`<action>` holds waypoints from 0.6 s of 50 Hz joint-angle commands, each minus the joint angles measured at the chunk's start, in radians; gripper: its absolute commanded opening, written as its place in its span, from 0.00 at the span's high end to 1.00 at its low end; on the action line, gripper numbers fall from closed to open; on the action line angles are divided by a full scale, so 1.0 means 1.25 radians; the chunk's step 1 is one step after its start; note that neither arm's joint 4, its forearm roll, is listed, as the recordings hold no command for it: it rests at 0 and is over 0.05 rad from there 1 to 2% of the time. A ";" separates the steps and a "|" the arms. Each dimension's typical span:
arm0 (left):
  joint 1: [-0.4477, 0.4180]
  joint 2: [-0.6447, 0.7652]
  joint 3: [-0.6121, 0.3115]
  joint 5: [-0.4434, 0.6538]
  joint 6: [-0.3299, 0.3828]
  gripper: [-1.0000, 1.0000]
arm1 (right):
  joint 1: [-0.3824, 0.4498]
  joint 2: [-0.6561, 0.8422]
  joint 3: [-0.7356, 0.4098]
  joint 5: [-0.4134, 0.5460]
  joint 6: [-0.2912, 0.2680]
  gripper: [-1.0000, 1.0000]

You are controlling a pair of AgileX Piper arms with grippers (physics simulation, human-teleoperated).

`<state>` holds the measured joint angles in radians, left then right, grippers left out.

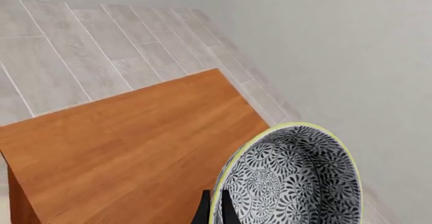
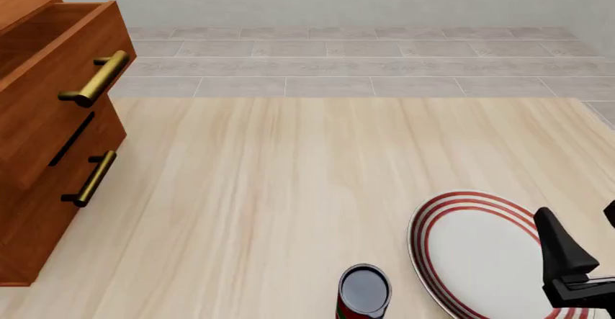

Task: Put the bowl on top of the cabinet.

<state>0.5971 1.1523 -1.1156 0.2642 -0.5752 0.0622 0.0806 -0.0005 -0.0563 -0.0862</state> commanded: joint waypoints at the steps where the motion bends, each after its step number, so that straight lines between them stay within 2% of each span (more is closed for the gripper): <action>1: 0.010 0.006 0.005 -0.007 0.005 1.00 | 0.000 0.011 0.000 -0.010 -0.001 0.00; 30: 0.027 0.020 0.027 -0.026 0.002 1.00 | -0.001 -0.052 0.000 0.053 0.001 0.00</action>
<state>0.6248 1.1684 -1.0919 0.2399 -0.5727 0.0610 0.0346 -0.0003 -0.0098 -0.0853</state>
